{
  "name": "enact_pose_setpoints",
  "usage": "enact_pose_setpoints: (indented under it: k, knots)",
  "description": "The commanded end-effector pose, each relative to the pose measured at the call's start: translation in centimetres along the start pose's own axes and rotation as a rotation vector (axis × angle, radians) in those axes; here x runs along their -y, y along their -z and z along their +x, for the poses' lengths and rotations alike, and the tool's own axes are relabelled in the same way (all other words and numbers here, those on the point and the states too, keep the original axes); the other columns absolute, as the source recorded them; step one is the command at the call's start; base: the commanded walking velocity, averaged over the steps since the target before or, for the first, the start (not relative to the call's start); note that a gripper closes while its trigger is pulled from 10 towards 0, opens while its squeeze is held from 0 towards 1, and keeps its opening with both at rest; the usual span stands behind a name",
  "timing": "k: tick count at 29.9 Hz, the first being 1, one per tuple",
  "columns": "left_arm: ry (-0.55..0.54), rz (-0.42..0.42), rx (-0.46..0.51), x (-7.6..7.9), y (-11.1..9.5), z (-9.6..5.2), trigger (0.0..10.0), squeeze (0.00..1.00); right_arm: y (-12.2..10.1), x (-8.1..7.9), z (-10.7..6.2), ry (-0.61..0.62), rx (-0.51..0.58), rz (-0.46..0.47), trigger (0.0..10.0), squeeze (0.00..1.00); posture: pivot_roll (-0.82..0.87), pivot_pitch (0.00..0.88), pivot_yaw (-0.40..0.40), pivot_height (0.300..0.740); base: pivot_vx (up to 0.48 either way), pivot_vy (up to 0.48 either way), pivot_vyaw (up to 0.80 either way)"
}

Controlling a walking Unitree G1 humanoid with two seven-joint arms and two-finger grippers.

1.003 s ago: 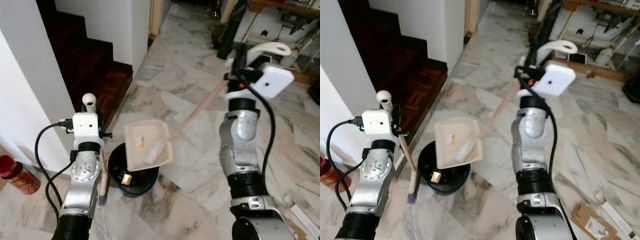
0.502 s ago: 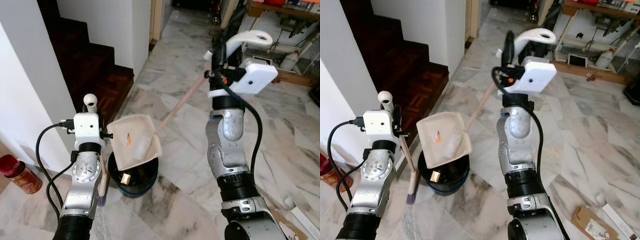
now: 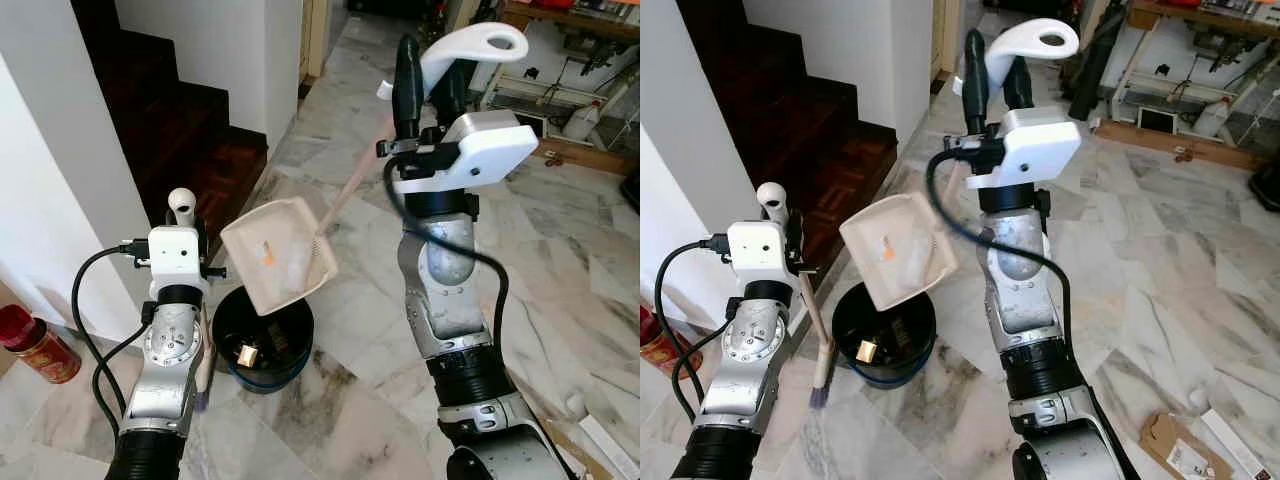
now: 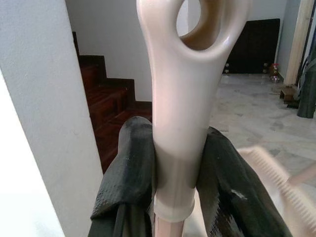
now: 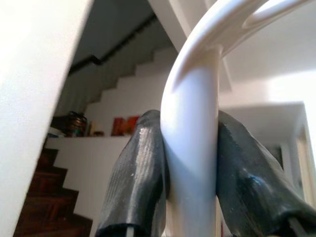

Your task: Sweep floor

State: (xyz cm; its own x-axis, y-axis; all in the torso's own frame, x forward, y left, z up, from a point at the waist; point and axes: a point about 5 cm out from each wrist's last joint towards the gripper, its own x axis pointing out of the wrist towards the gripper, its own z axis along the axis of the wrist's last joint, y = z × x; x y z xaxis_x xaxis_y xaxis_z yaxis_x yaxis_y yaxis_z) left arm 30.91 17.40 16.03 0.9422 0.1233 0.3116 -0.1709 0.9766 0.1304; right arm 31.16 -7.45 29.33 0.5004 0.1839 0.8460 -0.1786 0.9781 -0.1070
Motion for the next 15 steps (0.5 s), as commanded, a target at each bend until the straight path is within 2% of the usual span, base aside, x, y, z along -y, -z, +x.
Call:
enact_pose_setpoints:
  k: [1, 11, 15]
  knots:
    - [0.027, -0.011, 0.071, 0.5, -1.3, 0.0, 10.0, 0.00, -2.5, 0.1, 0.8, -0.002, 0.158, -0.037, 10.0, 0.00, 0.12, 0.060, -0.093, 0.740, 0.000, 0.000, 0.00]
    - [0.029, -0.008, 0.073, 0.6, -1.3, 0.0, 10.0, 0.00, -2.9, -0.5, 0.6, -0.022, 0.179, -0.056, 10.0, 0.00, 0.12, 0.063, -0.095, 0.740, 0.000, 0.000, 0.00]
    - [0.027, -0.008, 0.073, 0.6, -1.3, 0.0, 10.0, 0.00, -3.2, -1.2, 0.5, -0.069, 0.206, -0.085, 10.0, 0.00, 0.13, 0.065, -0.096, 0.740, 0.000, 0.000, 0.00]
